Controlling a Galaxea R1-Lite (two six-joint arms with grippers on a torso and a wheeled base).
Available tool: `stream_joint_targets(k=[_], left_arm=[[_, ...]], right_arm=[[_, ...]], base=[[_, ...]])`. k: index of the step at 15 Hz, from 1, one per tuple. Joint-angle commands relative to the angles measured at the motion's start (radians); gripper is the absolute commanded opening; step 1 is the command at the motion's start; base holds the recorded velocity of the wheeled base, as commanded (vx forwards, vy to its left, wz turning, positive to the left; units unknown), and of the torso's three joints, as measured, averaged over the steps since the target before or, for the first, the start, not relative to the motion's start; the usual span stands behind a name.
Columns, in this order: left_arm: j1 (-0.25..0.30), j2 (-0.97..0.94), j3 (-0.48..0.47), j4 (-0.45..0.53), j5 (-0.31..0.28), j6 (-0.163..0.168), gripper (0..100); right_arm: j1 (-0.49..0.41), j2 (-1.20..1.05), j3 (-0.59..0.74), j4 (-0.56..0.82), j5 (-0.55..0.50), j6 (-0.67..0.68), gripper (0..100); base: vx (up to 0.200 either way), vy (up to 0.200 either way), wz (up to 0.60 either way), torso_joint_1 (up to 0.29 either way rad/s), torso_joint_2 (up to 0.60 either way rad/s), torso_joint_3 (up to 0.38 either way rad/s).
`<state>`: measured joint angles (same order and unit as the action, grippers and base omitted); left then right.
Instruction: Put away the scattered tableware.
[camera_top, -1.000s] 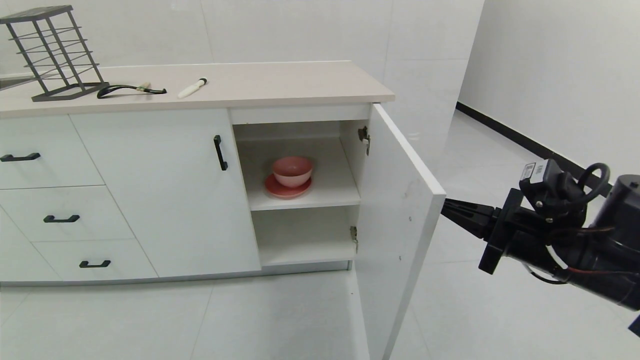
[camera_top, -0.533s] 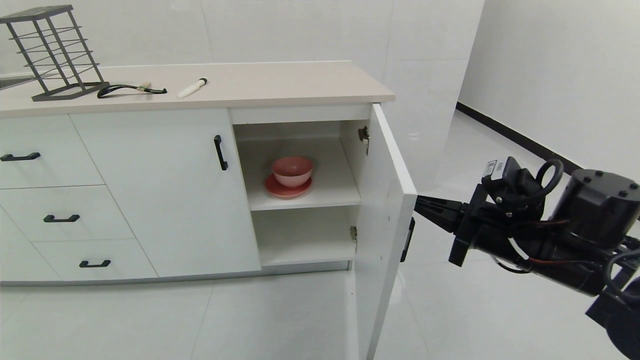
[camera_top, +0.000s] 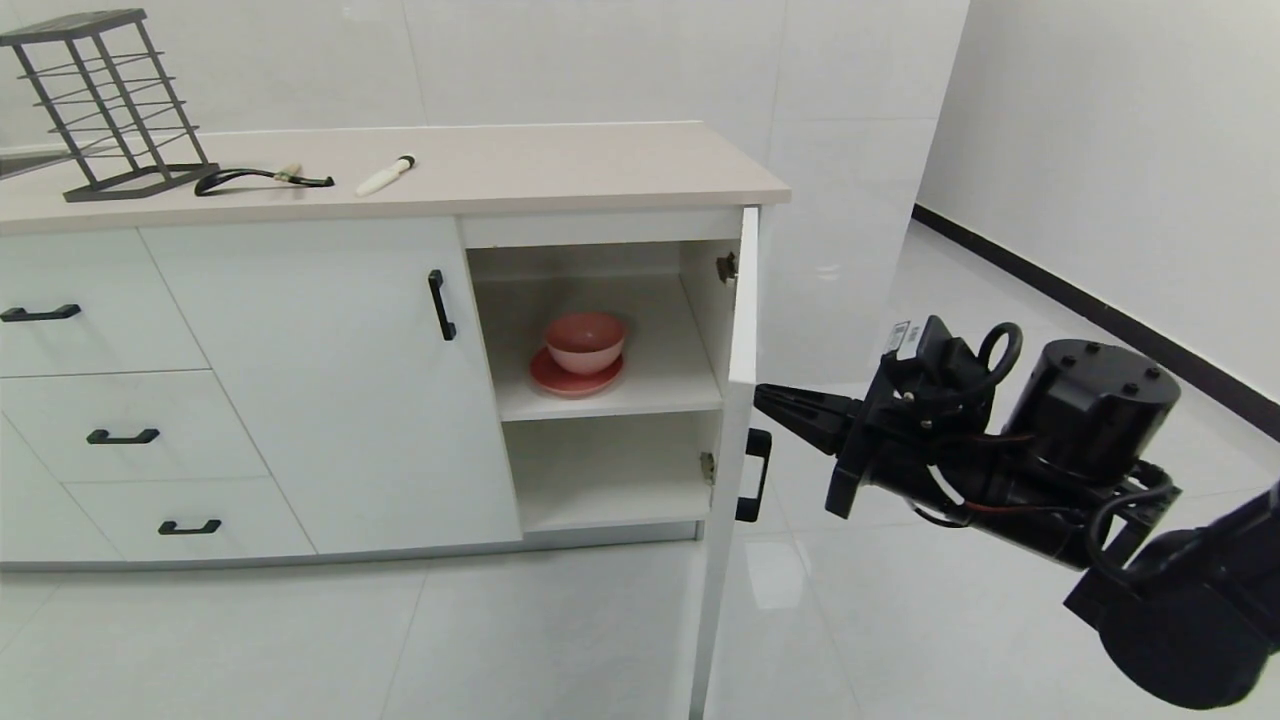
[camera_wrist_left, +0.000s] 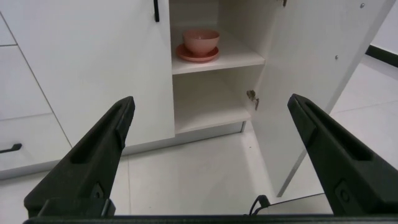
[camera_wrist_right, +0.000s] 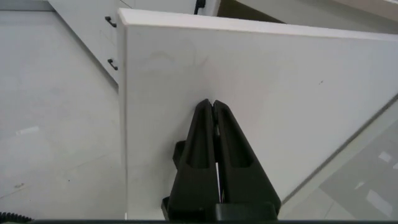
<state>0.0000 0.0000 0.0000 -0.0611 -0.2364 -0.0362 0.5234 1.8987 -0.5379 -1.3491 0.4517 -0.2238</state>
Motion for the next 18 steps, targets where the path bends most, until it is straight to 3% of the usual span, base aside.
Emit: stream_joint_targets(k=[1, 18], left_arm=[[0.0, 0.002, 0.0, 0.0, 0.0, -0.001, 100], [0.0, 0.002, 0.0, 0.0, 0.0, -0.001, 100]], right_arm=[[0.007, 0.056, -0.024, -0.008, -0.001, 0.0, 0], [0.076, 0.275, -0.283, -0.088, -0.015, 0.049, 0]], base=[[0.0, 0.0, 0.0, 0.0, 0.0, 0.0], [0.0, 0.0, 0.0, 0.0, 0.0, 0.0]])
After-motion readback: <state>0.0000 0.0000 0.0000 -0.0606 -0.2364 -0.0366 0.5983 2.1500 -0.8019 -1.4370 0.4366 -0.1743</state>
